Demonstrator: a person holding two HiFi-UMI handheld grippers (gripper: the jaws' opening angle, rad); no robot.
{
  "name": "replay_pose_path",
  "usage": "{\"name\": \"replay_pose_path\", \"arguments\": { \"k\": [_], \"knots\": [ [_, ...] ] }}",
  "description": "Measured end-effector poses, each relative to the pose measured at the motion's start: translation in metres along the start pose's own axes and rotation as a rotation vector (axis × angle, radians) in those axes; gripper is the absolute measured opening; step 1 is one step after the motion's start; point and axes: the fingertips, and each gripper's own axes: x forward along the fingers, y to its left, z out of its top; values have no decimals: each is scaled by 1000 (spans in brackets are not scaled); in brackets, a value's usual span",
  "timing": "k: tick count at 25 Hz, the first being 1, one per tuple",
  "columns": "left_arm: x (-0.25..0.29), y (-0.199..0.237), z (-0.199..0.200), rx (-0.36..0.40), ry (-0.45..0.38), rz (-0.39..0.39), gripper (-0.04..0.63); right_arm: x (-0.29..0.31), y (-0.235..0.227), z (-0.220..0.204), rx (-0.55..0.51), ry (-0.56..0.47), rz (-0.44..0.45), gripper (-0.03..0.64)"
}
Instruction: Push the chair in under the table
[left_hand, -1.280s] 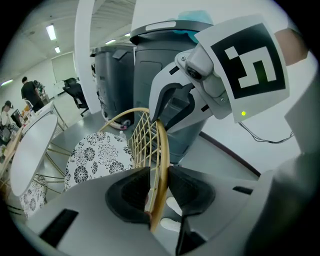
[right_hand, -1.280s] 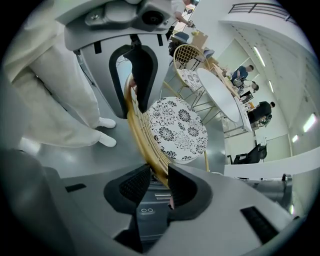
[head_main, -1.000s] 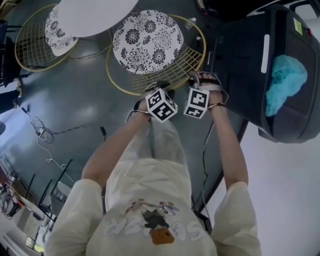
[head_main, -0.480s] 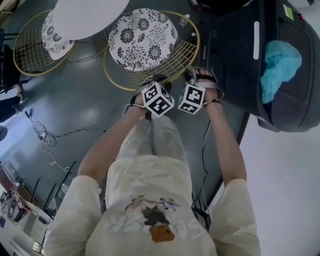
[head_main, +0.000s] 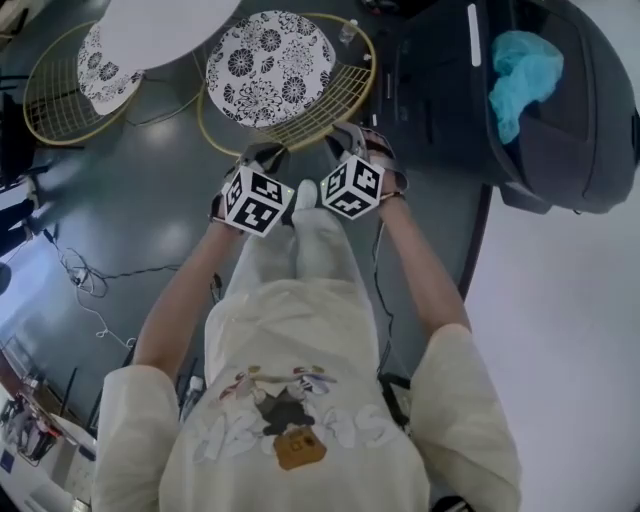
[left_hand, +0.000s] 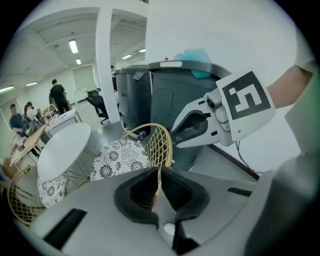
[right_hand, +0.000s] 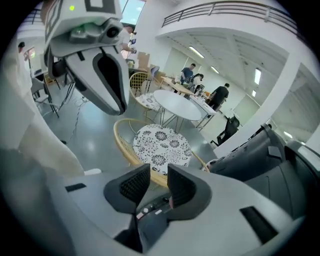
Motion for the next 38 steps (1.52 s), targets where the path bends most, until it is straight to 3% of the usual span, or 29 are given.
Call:
{"name": "replay_pose_path", "arguments": {
  "k": [7,12,19,25,32,38],
  "knots": [
    [-93,2,-23,-178,-93,92,9,-58,28,50,255,-175,13,58],
    [-155,-12,-50,-231,-148,127,9,-106,65,81,477,-296,137,57],
    [-243,-20,-80,-303,-266,154,9,-174,103,157,535,-441,176,57],
    [-300,-44,-102,-335,-358,146,9,-229,156,185,739,-532,287,57],
    [-313,-70,-90,-337,-393,123,9,-256,161,175,680,-548,265,25],
    [-312,-56,-93,-349,-396,118,9,-261,144,181,722,-593,221,25]
  ]
}}
